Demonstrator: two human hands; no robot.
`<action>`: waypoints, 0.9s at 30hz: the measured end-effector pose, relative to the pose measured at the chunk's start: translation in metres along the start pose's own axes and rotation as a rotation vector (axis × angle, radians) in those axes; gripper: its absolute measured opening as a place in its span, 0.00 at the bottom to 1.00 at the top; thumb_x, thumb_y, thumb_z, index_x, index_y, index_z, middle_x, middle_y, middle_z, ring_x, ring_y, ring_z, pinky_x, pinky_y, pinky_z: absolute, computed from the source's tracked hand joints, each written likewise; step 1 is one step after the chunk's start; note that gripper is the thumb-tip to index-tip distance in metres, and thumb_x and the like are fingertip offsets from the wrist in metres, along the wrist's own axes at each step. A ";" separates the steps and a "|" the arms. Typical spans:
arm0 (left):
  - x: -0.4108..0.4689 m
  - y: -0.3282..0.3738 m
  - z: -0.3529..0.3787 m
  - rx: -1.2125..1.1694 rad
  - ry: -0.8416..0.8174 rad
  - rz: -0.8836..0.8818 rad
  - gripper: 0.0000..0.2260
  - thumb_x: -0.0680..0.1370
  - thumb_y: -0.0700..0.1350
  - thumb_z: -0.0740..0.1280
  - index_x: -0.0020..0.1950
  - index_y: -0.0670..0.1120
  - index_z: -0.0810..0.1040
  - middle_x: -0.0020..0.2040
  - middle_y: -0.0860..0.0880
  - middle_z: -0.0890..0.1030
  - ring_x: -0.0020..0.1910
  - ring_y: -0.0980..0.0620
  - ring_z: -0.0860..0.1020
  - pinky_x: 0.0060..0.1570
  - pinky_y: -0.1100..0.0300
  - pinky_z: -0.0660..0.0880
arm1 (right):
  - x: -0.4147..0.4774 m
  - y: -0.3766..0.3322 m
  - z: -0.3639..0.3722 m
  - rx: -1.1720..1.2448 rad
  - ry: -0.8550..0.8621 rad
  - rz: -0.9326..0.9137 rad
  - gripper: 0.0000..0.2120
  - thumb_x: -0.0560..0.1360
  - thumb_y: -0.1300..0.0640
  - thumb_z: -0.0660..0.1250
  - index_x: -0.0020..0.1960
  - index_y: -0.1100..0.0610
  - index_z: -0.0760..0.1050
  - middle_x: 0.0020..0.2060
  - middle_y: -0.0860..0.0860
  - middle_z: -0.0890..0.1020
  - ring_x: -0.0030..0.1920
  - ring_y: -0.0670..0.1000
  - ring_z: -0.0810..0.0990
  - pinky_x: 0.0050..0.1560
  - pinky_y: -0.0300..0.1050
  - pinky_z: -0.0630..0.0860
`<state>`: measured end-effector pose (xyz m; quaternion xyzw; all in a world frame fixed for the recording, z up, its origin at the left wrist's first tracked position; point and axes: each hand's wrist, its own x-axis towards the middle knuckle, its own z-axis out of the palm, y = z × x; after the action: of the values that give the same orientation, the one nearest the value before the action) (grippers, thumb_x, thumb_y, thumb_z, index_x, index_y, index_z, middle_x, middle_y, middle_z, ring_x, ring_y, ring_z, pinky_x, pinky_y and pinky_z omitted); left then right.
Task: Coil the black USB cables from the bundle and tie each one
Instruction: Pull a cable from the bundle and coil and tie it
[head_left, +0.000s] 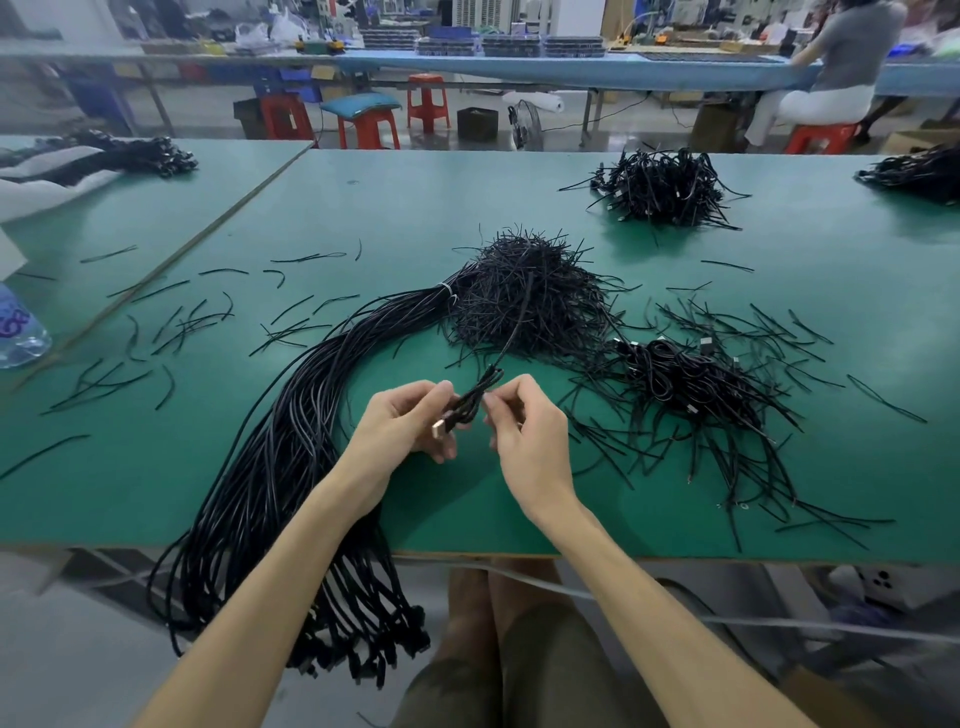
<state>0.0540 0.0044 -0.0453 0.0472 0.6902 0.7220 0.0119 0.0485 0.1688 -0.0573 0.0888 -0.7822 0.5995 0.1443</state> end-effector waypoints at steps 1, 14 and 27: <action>-0.001 0.000 -0.001 -0.037 -0.042 0.002 0.13 0.83 0.50 0.67 0.48 0.40 0.83 0.38 0.41 0.81 0.33 0.44 0.80 0.37 0.55 0.79 | 0.000 0.000 -0.001 0.005 0.001 0.002 0.10 0.82 0.63 0.65 0.42 0.60 0.72 0.32 0.52 0.77 0.34 0.55 0.75 0.38 0.47 0.72; -0.003 0.003 0.004 0.265 0.032 0.262 0.16 0.77 0.52 0.74 0.62 0.53 0.77 0.59 0.51 0.76 0.47 0.53 0.77 0.43 0.59 0.77 | 0.001 0.000 -0.004 0.144 -0.070 0.069 0.11 0.81 0.67 0.64 0.40 0.62 0.70 0.30 0.56 0.77 0.29 0.50 0.72 0.32 0.42 0.69; 0.005 0.023 0.032 1.011 0.051 0.455 0.12 0.85 0.54 0.60 0.58 0.49 0.80 0.50 0.54 0.80 0.51 0.51 0.76 0.55 0.53 0.71 | 0.000 0.000 -0.004 0.220 -0.060 0.125 0.09 0.81 0.63 0.65 0.45 0.54 0.78 0.30 0.46 0.79 0.29 0.47 0.72 0.31 0.41 0.71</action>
<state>0.0529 0.0359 -0.0202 0.1776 0.9231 0.2863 -0.1854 0.0492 0.1727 -0.0564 0.0730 -0.7197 0.6866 0.0726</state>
